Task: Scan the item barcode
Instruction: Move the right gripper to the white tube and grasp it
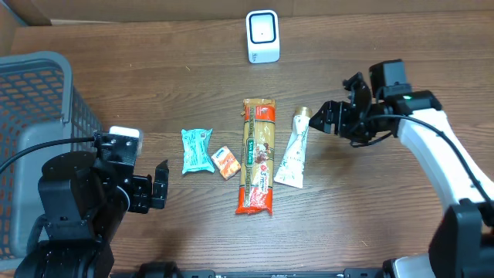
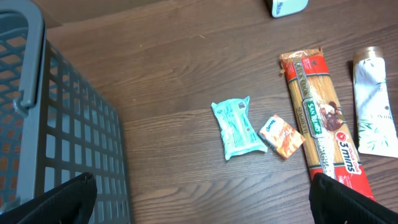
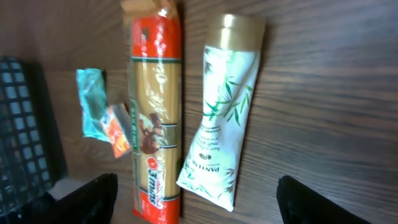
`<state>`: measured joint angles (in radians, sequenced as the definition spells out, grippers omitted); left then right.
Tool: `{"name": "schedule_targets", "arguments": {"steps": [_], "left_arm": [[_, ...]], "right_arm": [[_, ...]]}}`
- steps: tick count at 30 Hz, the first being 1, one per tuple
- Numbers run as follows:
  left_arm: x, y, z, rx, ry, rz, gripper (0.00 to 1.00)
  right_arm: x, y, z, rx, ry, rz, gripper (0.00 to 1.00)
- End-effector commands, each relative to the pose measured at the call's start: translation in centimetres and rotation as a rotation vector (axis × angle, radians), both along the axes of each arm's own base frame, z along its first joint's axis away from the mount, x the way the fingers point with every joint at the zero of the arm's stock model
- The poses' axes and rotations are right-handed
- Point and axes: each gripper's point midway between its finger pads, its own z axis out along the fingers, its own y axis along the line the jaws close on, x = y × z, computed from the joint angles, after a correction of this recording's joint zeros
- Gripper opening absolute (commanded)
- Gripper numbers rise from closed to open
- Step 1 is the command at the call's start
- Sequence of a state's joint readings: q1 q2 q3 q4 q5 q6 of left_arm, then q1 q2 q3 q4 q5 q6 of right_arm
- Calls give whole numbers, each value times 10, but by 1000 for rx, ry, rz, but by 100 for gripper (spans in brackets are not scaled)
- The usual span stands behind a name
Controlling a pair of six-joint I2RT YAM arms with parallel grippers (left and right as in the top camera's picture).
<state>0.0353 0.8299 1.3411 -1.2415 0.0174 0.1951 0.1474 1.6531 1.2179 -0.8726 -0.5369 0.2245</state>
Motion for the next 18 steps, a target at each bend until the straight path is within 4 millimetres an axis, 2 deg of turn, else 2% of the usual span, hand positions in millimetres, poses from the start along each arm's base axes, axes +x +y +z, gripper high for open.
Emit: {"name": "schedule_targets", "arguments": {"steps": [1,7,12,15,18], "left_arm": [[0,2,1,23,-5,-4,100],[0,2,1,23,-5,-4,100],[0,2,1,23,-5,-4,100],[0,2,1,23,-5,-4,100],[0,2,1,23,-5,-4,100]], "right_arm": [[1,6,-12,-124,16,-31,84],[-8,18,-39,-383,10,-68,84],[-11,36,-67,-437,27,-25,83],[-15,37,-83,-457,62,-10,75],[-14,36,-87,-464,69,-14,54]]}}
